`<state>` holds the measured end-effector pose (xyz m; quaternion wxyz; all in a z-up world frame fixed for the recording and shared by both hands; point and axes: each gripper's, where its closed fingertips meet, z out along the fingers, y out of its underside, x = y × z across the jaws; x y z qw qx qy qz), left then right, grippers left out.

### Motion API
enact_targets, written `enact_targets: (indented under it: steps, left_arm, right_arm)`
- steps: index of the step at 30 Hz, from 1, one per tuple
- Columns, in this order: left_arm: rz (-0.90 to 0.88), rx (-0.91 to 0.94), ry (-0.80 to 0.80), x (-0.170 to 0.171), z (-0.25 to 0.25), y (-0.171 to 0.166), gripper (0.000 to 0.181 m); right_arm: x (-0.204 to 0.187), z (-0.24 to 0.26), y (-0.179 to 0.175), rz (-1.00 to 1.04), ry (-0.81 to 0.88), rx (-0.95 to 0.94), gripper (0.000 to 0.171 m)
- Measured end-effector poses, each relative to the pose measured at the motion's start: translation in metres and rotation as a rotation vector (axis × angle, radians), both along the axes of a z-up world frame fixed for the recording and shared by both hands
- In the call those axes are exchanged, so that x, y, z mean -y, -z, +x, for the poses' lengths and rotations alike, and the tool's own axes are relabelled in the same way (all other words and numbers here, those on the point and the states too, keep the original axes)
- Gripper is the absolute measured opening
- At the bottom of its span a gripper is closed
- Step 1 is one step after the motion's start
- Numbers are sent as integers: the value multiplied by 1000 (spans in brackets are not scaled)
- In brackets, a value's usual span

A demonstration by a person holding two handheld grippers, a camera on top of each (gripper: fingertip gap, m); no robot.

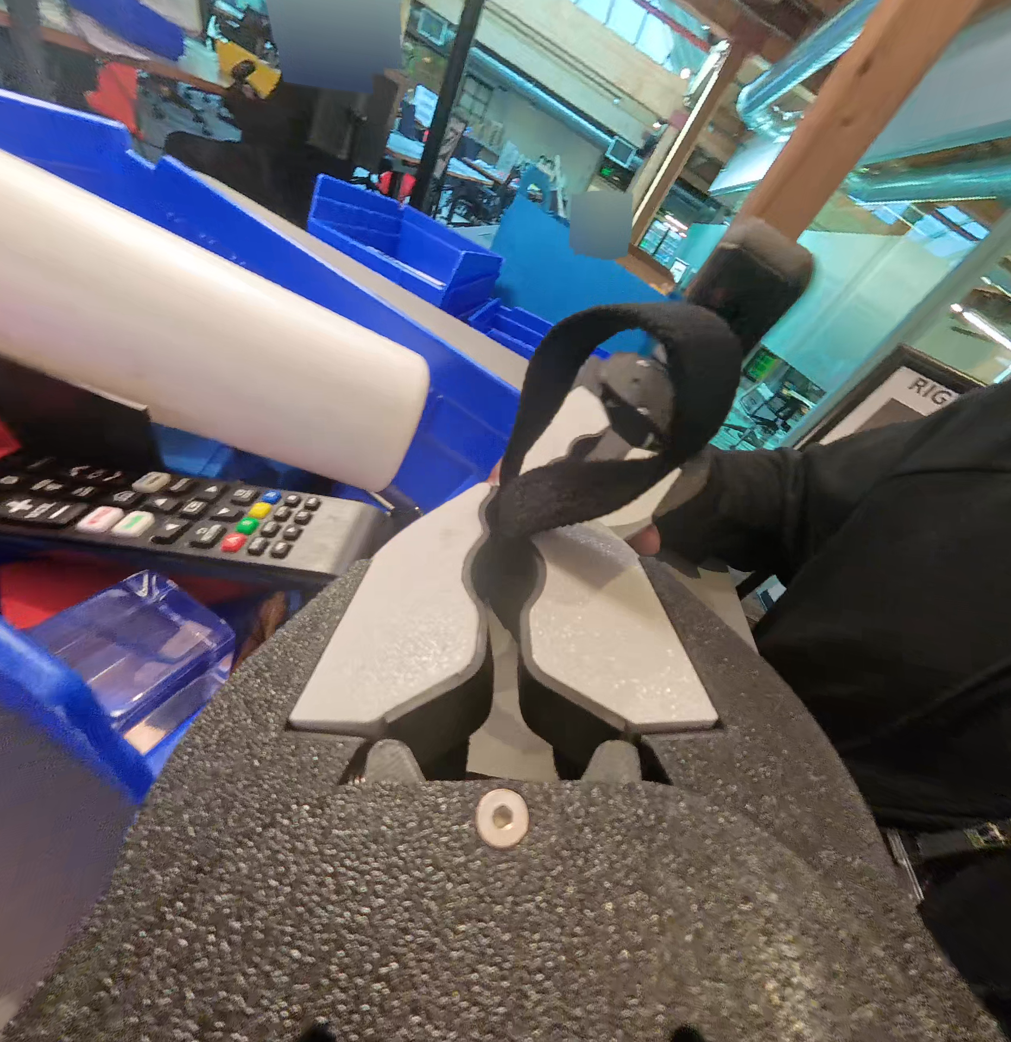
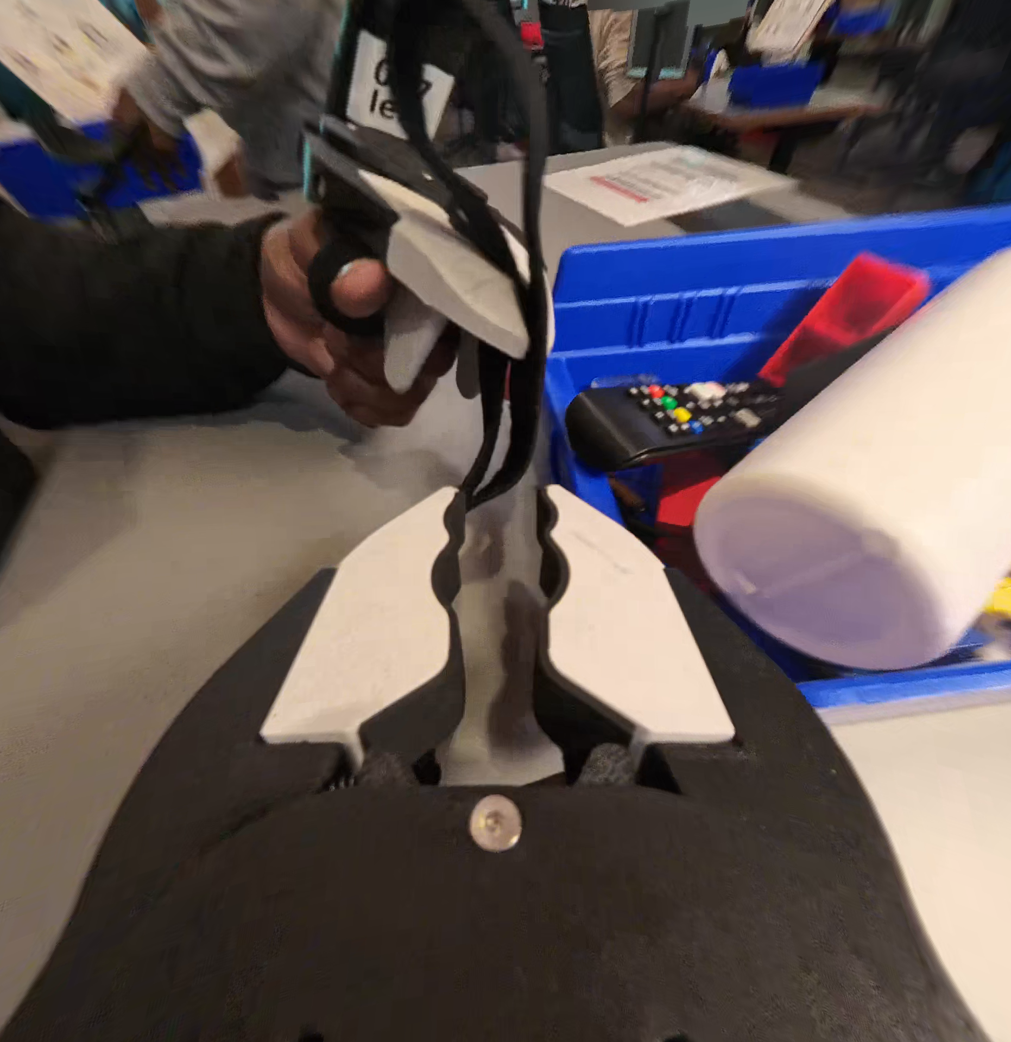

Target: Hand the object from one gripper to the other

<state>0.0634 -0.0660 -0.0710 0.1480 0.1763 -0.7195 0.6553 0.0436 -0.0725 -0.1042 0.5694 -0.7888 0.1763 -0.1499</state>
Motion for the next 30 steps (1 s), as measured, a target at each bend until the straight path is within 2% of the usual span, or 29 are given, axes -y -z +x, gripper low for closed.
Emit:
enact_targets:
  steps: [5, 8, 15, 17, 19, 21, 24, 30]
  left_arm:
    - [43, -76, -57, -3, 11, 9, 3]
    - [57, -112, -70, -3, 13, 13, 3]
    - [39, -224, -55, 1, 9, 16, 3]
    - [26, -265, -39, 3, 6, 16, 3]
    - [16, -293, -23, 5, 3, 15, 3]
    - [-7, -297, -29, 6, 5, 12, 5]
    - [-5, -222, -51, 2, 11, 8, 21]
    - [83, 222, -91, -11, 16, -7, 40]
  right_arm:
    - [12, 6, -6, -305, 59, 587, 25]
    - [6, 1, 4, -464, 29, 813, 28]
    - [-12, 0, 18, -707, 10, 1207, 56]
    - [-17, 0, 19, -739, 11, 1288, 56]
    - [-21, 2, 15, -748, 33, 1347, 46]
    - [-23, 0, 14, -717, 29, 1328, 23]
    - [-20, -1, 4, -562, 72, 1143, 5]
    - [-5, -1, -26, -104, 115, 624, 4]
